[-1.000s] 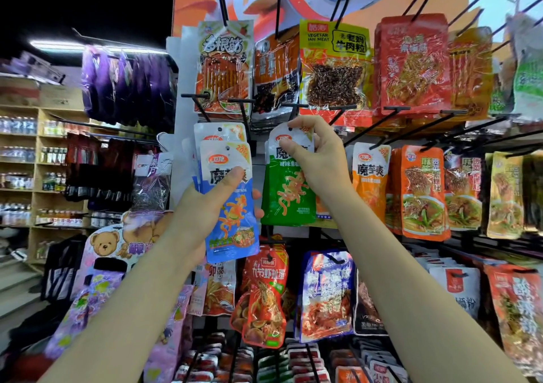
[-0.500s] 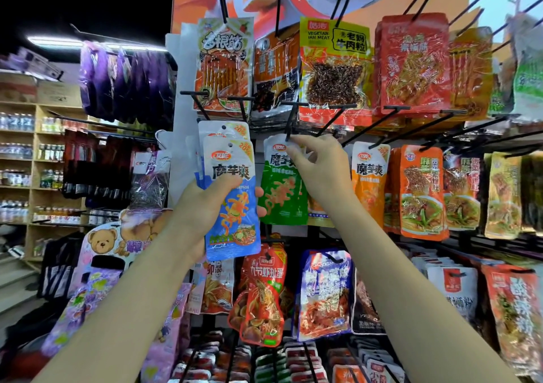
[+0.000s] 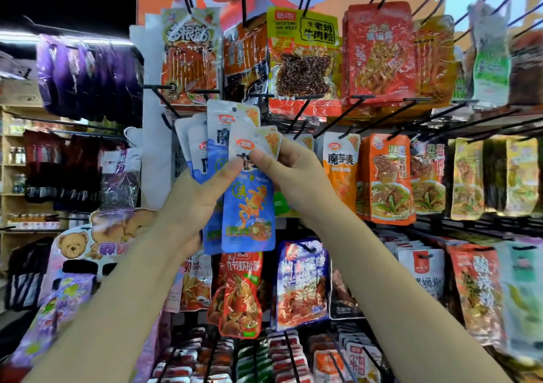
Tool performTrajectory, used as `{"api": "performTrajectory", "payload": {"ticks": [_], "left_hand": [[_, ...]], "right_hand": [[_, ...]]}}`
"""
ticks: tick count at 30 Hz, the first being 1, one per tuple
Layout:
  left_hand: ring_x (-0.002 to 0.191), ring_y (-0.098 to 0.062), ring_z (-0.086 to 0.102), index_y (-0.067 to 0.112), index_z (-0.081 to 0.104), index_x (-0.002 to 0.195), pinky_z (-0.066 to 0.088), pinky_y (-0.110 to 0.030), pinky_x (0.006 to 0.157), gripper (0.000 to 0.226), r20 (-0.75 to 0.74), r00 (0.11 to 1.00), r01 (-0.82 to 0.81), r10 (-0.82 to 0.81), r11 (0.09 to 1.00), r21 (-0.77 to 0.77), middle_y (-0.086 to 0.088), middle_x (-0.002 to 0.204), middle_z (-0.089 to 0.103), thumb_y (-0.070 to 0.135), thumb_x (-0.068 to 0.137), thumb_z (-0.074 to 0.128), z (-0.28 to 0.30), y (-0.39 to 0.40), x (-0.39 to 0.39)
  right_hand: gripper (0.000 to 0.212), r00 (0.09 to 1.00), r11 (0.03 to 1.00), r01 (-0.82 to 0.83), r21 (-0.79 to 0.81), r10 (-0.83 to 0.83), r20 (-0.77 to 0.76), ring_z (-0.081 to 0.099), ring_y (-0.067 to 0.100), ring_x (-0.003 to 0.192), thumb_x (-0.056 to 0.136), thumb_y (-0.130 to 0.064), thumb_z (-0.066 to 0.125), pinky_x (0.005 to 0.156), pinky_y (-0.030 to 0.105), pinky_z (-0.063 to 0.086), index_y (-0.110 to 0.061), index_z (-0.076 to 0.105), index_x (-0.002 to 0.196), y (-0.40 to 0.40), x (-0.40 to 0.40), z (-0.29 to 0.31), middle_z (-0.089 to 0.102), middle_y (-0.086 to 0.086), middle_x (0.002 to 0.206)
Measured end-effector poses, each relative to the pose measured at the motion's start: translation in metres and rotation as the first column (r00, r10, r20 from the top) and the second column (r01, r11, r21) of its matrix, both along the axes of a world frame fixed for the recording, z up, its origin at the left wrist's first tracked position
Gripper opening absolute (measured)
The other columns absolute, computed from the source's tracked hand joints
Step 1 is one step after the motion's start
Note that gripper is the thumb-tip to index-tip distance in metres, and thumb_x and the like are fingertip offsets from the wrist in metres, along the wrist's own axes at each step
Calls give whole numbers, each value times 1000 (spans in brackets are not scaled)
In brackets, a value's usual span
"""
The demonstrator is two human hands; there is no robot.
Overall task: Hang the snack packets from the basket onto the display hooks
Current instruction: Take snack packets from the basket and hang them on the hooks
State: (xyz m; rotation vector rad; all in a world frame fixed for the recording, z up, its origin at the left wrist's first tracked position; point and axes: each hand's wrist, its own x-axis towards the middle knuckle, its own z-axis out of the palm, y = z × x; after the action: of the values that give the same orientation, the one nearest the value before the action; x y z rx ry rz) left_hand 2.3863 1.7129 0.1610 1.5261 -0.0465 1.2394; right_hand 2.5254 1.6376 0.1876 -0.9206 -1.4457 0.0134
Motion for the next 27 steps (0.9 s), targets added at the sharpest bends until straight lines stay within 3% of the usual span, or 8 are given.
{"api": "performTrajectory", "payload": {"ticks": [4,7,9,12,14,18,25,27], "left_hand": [[88,-30,76,22,74,101,63,-50,67,32,8,994,-113,113,993,-39,-6,97,79,39,75,72,-8,8,-3],[98,-35,73,21,76,101,57,-64,84,54,32,975,-218,222,972,-85,-10,104,77,59,64,88,-9,17,-19],[96,-38,73,20,75,102,56,-65,86,55,54,972,-224,231,968,-110,-13,104,77,58,64,88,-9,24,-32],[73,-28,76,23,77,84,63,-52,64,19,54,970,-227,236,964,-139,-6,84,78,41,79,73,-9,34,-49],[68,-25,76,26,78,79,62,-44,57,15,57,969,-231,240,964,-132,-3,80,78,38,80,70,-9,39,-58],[72,-25,76,18,73,101,63,-45,59,28,51,972,-219,228,965,-143,-3,84,79,38,81,69,-10,49,-73],[84,-31,76,17,70,116,62,-43,63,33,20,985,-170,174,976,-133,-10,102,78,33,86,70,-11,61,-80],[89,-32,76,20,71,113,62,-46,67,40,11,986,-163,165,979,-122,-10,104,77,38,77,72,-12,63,-81]], "right_hand": [[16,999,999,40,-14,-40,-14,70,17,97,97,-11,64,80,34,56,-20,65,110,-1,9,-3,73,3,107],[23,991,991,136,9,-136,6,71,25,99,96,-15,67,81,40,58,-29,57,112,-1,7,-4,71,9,115],[34,992,990,125,62,-124,-18,72,20,79,95,-14,69,64,34,57,-27,50,120,1,3,-4,73,6,100],[29,991,985,114,128,-121,48,54,0,51,97,-8,65,51,17,42,-10,49,120,12,-9,3,62,-17,62],[17,979,973,159,166,-177,98,60,6,77,96,-14,68,70,27,45,-16,58,111,25,-19,11,66,-16,84],[18,964,963,208,173,-232,132,61,20,112,98,-21,66,92,43,50,-25,65,115,48,-35,24,63,-14,114],[23,948,949,279,144,-296,115,57,15,104,99,-21,64,91,37,45,-24,65,122,62,-45,28,61,0,136],[26,941,945,296,138,-313,126,57,14,118,100,-21,63,98,35,45,-23,64,125,62,-49,29,60,-2,138]]}}
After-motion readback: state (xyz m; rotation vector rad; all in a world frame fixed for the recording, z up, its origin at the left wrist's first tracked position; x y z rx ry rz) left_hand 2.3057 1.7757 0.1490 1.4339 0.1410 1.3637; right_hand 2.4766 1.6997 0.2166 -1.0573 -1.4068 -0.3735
